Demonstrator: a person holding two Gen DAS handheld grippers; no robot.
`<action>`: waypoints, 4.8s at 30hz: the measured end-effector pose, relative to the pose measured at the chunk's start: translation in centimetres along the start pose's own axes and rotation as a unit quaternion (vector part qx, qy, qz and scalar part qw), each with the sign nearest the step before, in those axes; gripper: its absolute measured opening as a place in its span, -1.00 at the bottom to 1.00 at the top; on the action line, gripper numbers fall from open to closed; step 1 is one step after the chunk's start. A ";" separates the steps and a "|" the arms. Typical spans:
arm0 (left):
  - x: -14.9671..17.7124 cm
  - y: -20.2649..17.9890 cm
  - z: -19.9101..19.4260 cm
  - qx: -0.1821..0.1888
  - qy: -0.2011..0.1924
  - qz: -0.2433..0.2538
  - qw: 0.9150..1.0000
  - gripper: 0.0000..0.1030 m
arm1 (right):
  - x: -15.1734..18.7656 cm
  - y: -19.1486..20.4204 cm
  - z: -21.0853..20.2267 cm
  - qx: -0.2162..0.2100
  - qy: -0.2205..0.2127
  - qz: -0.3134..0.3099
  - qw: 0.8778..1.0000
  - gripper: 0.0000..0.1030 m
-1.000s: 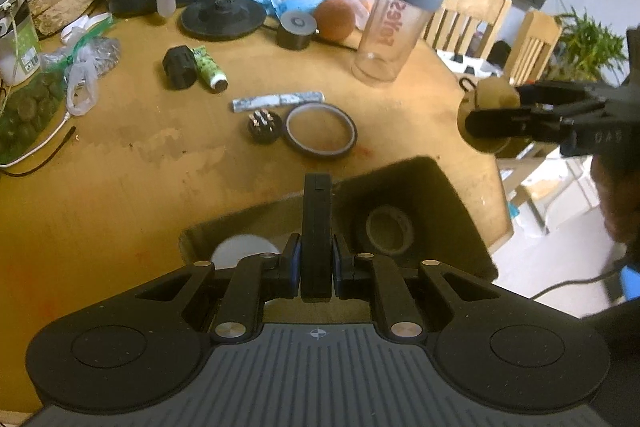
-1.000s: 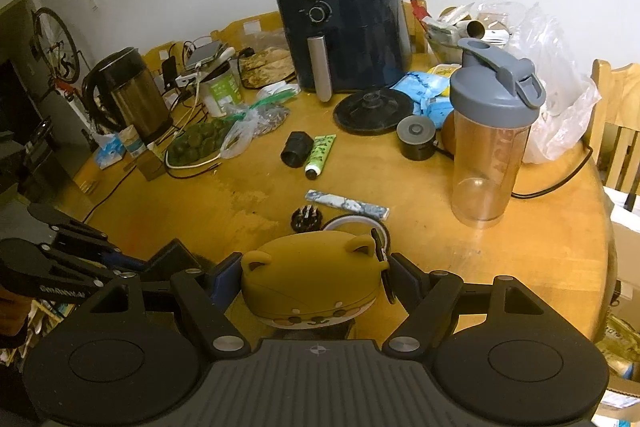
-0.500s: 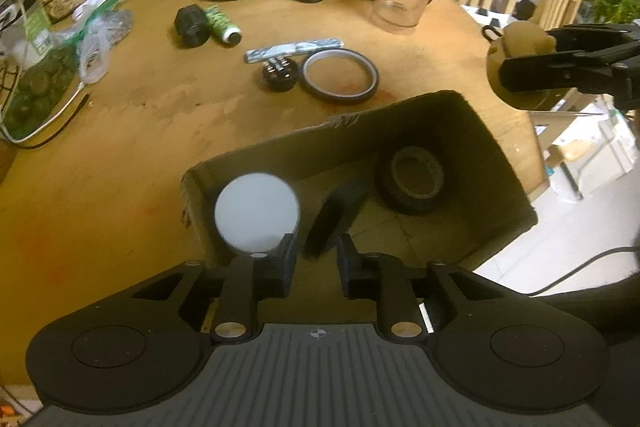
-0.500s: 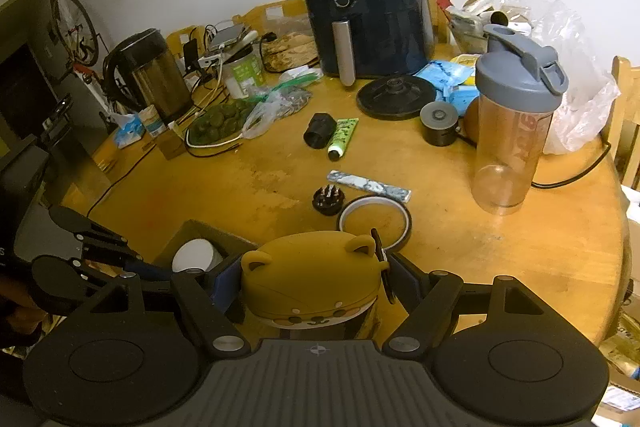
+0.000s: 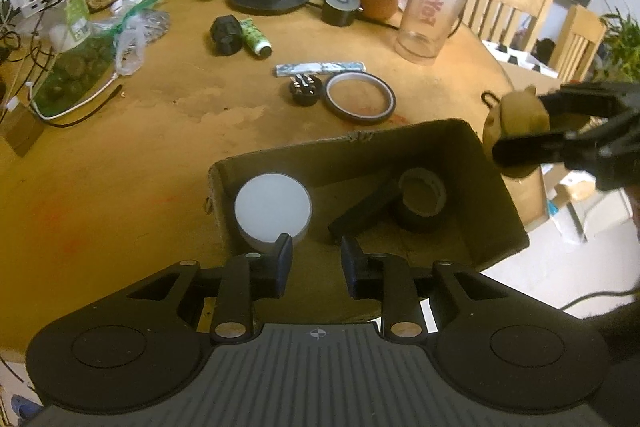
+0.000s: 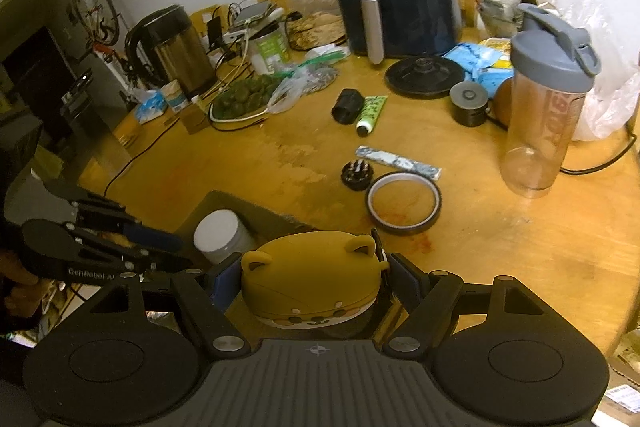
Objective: Organize objects
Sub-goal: 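Carry the dog-face case over the cardboard box and lower it with the right gripper, then open the right gripper to release the case into the box, then move the left gripper to the black cylindrical cup while the right gripper withdraws, then grasp the black cylindrical cup with the left gripper and lift it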
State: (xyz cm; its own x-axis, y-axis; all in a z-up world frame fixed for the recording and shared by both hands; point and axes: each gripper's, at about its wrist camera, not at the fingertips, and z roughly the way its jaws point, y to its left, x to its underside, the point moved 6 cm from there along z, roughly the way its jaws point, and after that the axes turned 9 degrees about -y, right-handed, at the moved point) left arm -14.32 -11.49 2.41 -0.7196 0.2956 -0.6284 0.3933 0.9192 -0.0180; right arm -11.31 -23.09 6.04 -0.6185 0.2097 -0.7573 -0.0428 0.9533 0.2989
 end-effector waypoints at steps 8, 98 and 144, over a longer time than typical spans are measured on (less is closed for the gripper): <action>-0.1 0.7 -1.0 -0.017 -0.015 -0.020 1.000 -0.48 | 0.4 1.5 0.9 -0.028 0.019 -0.017 0.999 0.53; -15.1 9.8 10.9 0.001 -0.057 -0.023 0.998 0.30 | -3.3 -3.1 6.9 0.117 0.024 0.072 0.990 0.95; -15.9 11.5 15.6 0.017 -0.026 -0.039 0.999 -0.86 | -2.7 -5.0 5.7 0.156 0.022 0.108 0.982 0.95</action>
State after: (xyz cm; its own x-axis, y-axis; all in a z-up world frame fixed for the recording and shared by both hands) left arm 10.58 -9.73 0.04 -0.7192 0.2085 -0.6628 0.3567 0.9294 -0.0946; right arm -4.98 -27.15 3.33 -0.6198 0.4117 -0.6681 0.3319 0.9090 0.2522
